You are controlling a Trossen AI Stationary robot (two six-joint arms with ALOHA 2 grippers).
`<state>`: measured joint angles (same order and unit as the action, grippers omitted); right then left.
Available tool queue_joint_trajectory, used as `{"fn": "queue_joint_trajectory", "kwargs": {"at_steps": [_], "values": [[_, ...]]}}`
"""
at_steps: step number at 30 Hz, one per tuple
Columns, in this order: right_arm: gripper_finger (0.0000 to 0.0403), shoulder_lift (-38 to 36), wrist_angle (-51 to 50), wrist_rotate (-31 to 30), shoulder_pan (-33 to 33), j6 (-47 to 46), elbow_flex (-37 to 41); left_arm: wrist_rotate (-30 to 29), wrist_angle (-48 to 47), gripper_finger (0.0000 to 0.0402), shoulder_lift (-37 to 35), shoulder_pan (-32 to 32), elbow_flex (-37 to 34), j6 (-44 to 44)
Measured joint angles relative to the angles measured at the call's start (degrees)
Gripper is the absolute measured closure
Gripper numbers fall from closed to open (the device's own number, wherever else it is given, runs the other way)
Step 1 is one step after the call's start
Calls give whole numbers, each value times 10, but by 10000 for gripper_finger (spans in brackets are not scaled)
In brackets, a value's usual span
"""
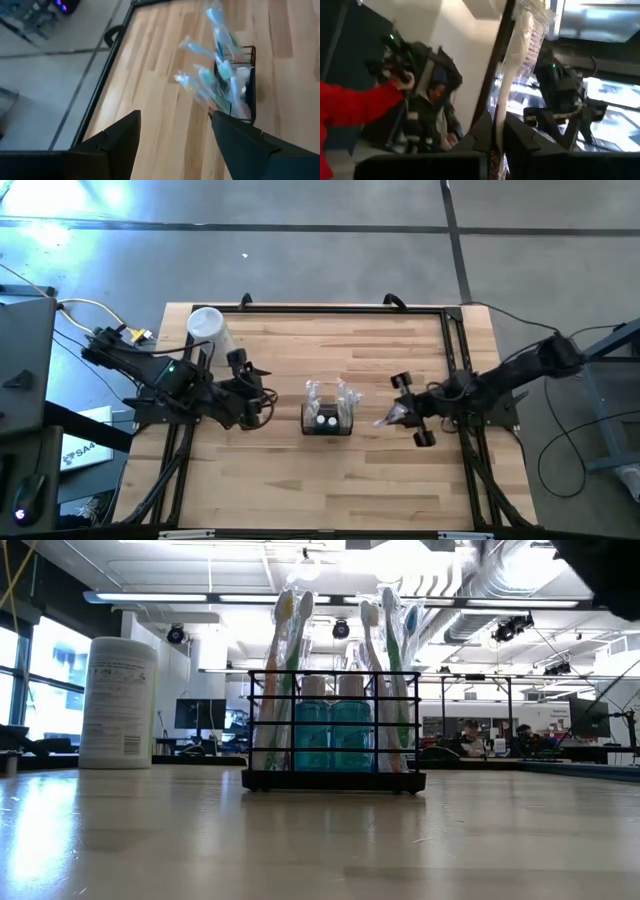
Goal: Pick & Place toothbrushing station
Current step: Put the violet toothbrush into the black wire organizer
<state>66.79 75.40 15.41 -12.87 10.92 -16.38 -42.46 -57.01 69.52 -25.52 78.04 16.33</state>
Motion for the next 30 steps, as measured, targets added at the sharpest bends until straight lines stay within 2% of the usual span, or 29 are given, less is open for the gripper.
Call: {"fn": "queue_joint_trajectory", "kwargs": {"at_steps": [5, 8, 16, 22, 30], "values": [[383, 92, -54, -10, 26, 22, -79, 13, 124, 161, -80, 0, -119, -43], [383, 131, -61, 19, 59, 9, -103, 31, 182, 161, -138, 0, -189, -45], [383, 188, -40, 28, 105, -37, -103, 41, 319, 161, -265, 0, -348, -39], [383, 260, 27, 13, 106, -72, -103, 41, 382, 161, -297, 0, -407, -44], [383, 332, 87, -9, 98, -109, -104, 44, 399, 161, -293, 0, -417, -41]]}}
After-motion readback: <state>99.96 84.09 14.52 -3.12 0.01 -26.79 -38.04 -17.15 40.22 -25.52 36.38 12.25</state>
